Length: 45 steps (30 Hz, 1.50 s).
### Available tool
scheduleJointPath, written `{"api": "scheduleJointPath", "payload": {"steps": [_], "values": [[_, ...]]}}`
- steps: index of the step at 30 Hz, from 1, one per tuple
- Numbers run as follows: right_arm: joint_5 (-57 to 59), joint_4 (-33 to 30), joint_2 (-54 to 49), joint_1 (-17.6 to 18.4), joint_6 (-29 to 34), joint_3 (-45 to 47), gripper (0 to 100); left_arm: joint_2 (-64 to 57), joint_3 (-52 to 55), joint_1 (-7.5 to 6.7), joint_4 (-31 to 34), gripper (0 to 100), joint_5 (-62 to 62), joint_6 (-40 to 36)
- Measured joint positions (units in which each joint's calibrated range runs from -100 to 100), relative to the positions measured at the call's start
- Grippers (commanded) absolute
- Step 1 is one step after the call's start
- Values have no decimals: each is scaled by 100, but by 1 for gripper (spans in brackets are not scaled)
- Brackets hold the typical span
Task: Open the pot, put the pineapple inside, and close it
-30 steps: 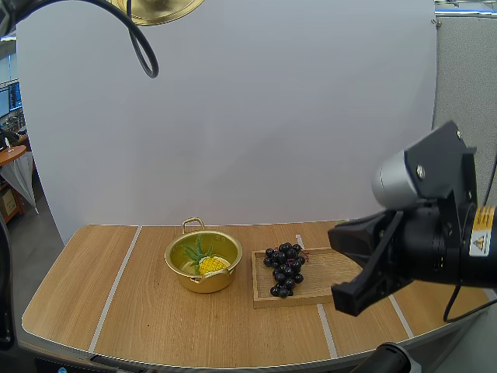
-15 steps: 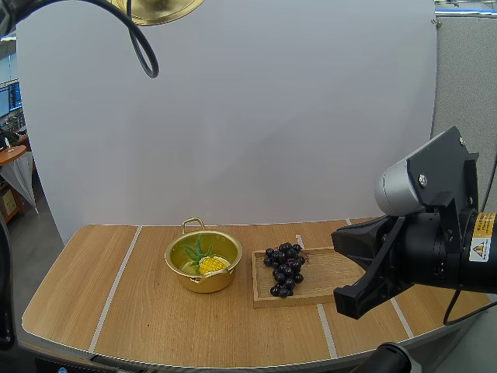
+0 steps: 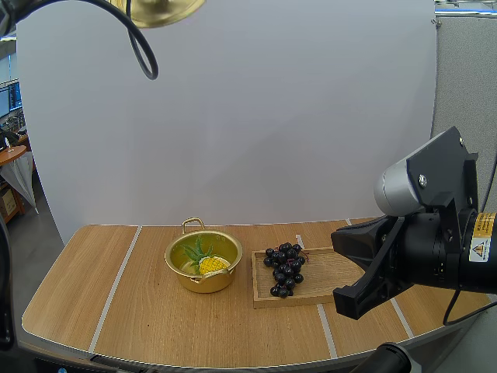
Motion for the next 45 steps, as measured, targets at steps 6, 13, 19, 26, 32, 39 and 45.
{"api": "scheduleJointPath", "payload": {"steps": [6,13,19,26,32,39,45], "values": [[0,0,0,0,0,0,0,-26,0,0,10,0,1847,0],[0,0,0,0,11,0,0,-14,625,0,10,0,2117,0],[0,0,0,0,20,0,0,6,2054,0,-187,0,2123,277],[0,0,0,0,30,0,0,41,3725,0,-382,0,2123,602],[0,0,0,0,30,0,0,155,4411,0,-428,0,1930,773],[0,0,0,0,30,11,0,779,5295,0,-665,0,930,1148],[0,0,0,0,30,11,0,1522,5588,0,-960,0,-171,1452]]}}
